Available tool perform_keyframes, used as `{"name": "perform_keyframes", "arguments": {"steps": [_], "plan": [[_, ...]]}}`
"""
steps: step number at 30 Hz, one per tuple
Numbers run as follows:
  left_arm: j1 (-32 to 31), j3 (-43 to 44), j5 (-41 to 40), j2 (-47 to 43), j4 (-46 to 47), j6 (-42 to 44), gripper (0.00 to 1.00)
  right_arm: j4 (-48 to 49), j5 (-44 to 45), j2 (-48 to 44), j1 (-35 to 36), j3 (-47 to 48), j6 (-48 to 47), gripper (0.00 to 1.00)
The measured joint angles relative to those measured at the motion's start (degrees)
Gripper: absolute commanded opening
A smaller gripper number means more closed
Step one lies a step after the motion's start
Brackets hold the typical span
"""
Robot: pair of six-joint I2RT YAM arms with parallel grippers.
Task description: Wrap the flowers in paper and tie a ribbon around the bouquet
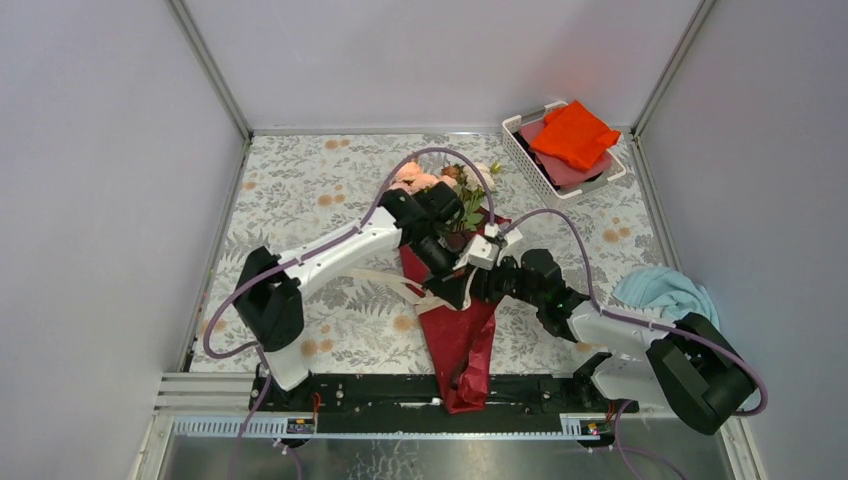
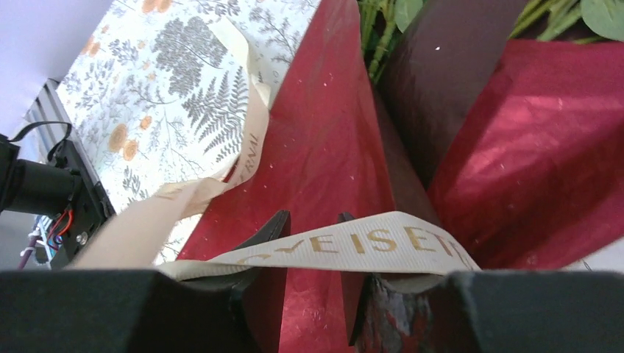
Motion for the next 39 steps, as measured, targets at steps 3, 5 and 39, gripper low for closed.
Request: {"name": "perform_keyframes", "arguments": {"steps": [3,5,39], "plan": [[3.61,1.77,3.32,0.04,-1.33,1.11,0.00,-3.17,0.57,-1.42,-0.61,-0.15,-0.52,0.39],[9.75,1.92,3.96,0.90,-0.20,-0.11,0.00,-4.92,0.85,-1.70,-0.76,-0.26,-0.90,0.40],[22.93,-3.37,-4.70,11.69,19.52,-14.03,0.00,-7.17,0.07,20.52,9.90,19.02,-9.86,0.59]]}}
